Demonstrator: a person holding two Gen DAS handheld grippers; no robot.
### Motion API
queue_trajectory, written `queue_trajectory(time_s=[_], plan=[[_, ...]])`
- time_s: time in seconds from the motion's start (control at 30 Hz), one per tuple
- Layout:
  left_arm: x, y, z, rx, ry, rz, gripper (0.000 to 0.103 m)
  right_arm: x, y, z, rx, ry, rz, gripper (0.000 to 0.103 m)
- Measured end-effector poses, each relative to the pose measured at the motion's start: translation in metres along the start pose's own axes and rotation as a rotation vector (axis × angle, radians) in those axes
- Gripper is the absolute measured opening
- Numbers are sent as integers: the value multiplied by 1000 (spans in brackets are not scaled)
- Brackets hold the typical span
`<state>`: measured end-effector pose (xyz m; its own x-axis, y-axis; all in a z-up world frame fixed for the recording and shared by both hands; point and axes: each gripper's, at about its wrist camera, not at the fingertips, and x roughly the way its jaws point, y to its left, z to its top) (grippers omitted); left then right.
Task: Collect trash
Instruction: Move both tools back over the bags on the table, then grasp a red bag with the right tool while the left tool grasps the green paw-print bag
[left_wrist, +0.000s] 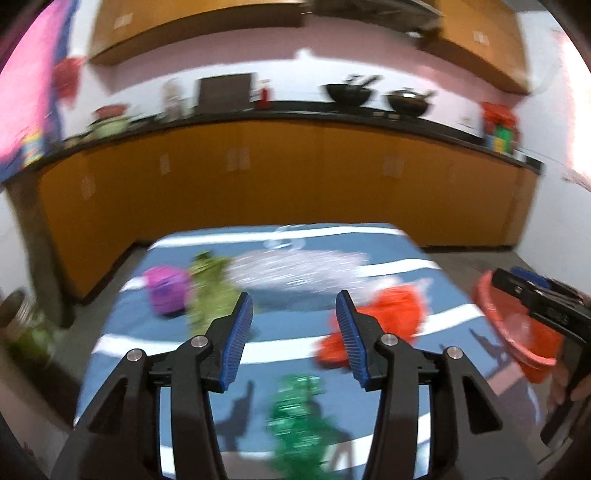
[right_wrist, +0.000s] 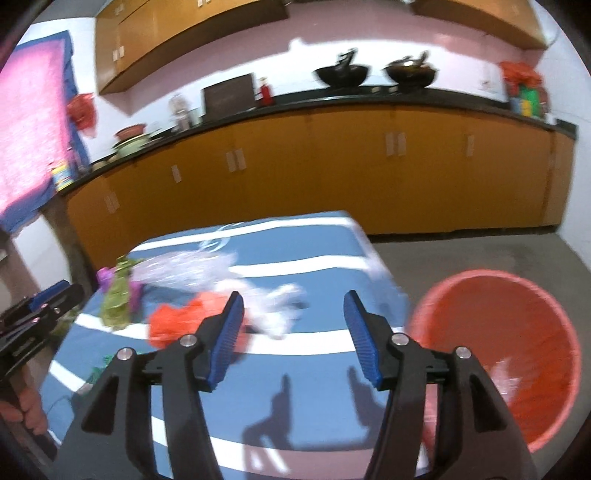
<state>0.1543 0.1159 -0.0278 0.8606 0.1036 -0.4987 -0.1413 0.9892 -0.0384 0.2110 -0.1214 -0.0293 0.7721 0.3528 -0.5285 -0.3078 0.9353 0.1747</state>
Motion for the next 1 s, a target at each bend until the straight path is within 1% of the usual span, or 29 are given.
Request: queue_trajectory(time_s=[0.07,0.1,0.13,0.27,0.47,0.6,0.63,0.67,0.7,0.77,0.8,0.83,0.87,0.9,0.97,1.0], plan=[[-2,21,-4,-44,2,45,49,10,18,-1,-11,20,27,60],[-2,32,-6,-65,2,67,51,16,29,-3,-23,32,37,61],[-4,41,-8,-81,2,86,52,20,33,-3,-29,38,41,64],[-6,68,-14,-124,0,131,53,36,58,-9,-56,59,42,70],[-3,90,-19,-149,1,152,53,53,71,-10,-75,46,3,72],[1,96,-21,-153,7,155,54,69,73,-9,-81,62,-25,72],[2,97,-22,-152,9,155,54,71,73,-10,-84,68,-29,69],[3,98,-21,-151,10,155,54,75,73,-11,-87,80,-30,64],[4,98,-21,-151,10,154,54,77,73,-11,-89,87,-31,61],[6,97,-21,-149,12,155,54,80,73,-13,-90,104,-28,51],[8,98,-21,-148,14,152,54,81,72,-14,-90,111,-26,50],[9,98,-21,-148,17,150,54,82,72,-15,-91,115,-24,45],[11,98,-21,-146,20,147,54,82,72,-16,-92,122,-21,37],[13,98,-21,-145,23,144,54,83,72,-18,-96,128,-21,33],[16,98,-20,-142,31,139,54,82,73,-20,-106,127,-20,19],[18,98,-20,-140,34,135,54,80,74,-20,-110,123,-17,17]])
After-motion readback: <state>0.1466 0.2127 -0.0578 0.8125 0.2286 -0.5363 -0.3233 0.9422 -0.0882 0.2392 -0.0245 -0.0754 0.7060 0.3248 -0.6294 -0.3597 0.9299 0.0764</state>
